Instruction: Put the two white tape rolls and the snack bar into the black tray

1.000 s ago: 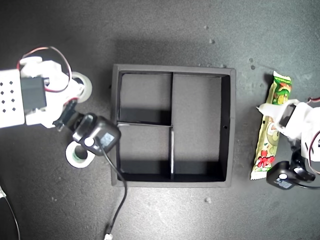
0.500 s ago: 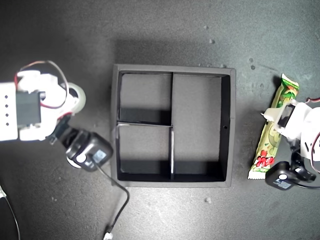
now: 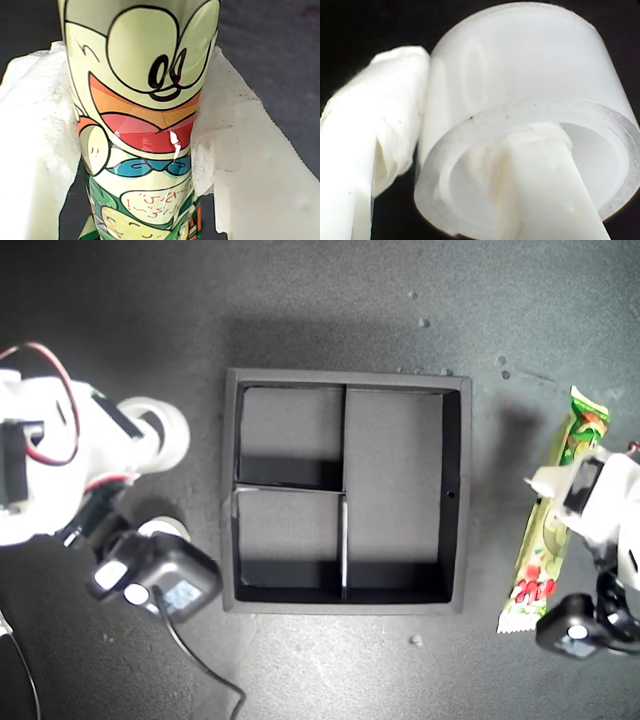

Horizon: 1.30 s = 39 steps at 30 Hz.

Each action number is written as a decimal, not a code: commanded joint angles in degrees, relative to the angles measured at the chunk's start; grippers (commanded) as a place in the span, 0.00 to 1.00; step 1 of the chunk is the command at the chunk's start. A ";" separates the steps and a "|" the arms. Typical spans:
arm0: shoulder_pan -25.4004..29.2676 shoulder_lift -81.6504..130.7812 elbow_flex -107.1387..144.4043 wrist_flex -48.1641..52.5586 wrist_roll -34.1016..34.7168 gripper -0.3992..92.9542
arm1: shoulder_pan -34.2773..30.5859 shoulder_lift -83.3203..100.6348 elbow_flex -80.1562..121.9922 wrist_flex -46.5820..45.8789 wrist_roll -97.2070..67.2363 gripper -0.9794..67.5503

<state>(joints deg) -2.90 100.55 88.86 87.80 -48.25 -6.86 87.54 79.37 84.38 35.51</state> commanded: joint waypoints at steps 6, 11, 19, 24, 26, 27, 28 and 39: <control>0.00 -11.51 -19.25 2.46 3.25 0.00 | -1.49 -2.72 -12.04 -4.92 -14.24 0.14; 0.62 -20.57 -31.90 6.50 4.22 0.00 | -1.05 -21.88 -34.37 -2.20 -16.44 0.14; 3.08 -39.64 -58.01 17.05 4.04 0.00 | -0.44 -35.68 -53.79 0.62 -16.79 0.14; 3.34 -42.10 -59.33 17.05 3.69 0.00 | -0.70 -35.68 -55.11 0.53 -16.44 0.14; 3.43 -42.19 -59.41 17.05 3.60 0.00 | -0.70 -35.68 -55.46 0.53 -16.35 0.14; 3.43 -42.19 -59.41 17.05 3.60 0.00 | -0.79 -35.68 -55.46 0.35 -16.35 0.14; 3.43 -42.28 -59.41 17.05 3.60 0.00 | -0.79 -35.68 -55.55 0.26 -16.26 0.14; 3.43 -43.33 -59.59 17.14 3.08 0.06 | -1.49 -35.68 -54.40 -1.05 -15.82 0.18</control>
<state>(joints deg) 0.35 57.04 32.26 103.97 -44.30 -7.82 51.15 26.37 83.94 19.16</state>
